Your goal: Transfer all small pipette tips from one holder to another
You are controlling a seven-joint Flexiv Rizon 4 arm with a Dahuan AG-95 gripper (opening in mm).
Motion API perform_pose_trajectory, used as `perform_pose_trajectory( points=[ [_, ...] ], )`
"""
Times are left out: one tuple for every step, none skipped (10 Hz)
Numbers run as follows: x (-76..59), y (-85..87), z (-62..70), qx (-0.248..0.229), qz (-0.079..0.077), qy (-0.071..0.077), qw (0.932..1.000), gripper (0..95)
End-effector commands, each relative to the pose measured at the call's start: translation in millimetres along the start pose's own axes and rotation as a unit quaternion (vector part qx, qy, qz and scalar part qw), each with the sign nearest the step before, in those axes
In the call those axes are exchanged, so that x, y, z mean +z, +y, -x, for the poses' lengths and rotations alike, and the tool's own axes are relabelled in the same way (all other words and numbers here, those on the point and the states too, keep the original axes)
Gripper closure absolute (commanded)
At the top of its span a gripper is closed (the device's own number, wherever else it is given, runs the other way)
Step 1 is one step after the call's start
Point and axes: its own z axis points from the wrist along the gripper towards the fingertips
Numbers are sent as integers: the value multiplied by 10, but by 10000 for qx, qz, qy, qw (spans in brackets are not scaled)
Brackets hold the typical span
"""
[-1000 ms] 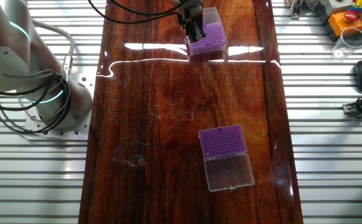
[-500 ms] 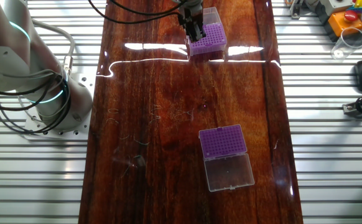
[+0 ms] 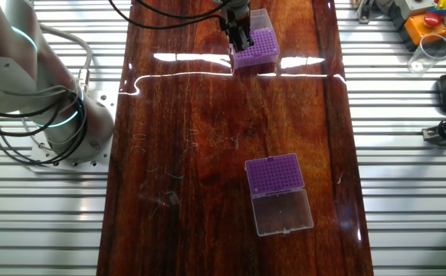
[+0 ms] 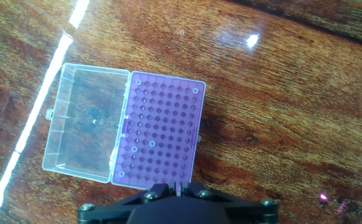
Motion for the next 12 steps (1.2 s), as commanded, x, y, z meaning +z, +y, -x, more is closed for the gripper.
perform_pose_trajectory(
  points=[
    [-2,-2,0,1,-4,4,10000,950],
    [-3,-3,5,-1,-3,2,10000,950],
    [-2,-4,6,-4,-8,5,10000,950],
    [-1,-4,8,-3,-9,6,10000,950],
    [2,-5,9,-4,-11,6,10000,950],
    [10,-6,10,-5,-11,3,10000,950],
    [12,-8,15,-2,-13,2,10000,950],
    [12,-11,24,-2,-11,2,10000,950],
    [12,-15,33,-5,-12,5,10000,950],
    [15,-15,32,-7,-13,5,10000,950],
    [21,-15,32,-14,-15,6,10000,950],
    [40,-16,29,-14,-19,4,10000,950]
  ],
)
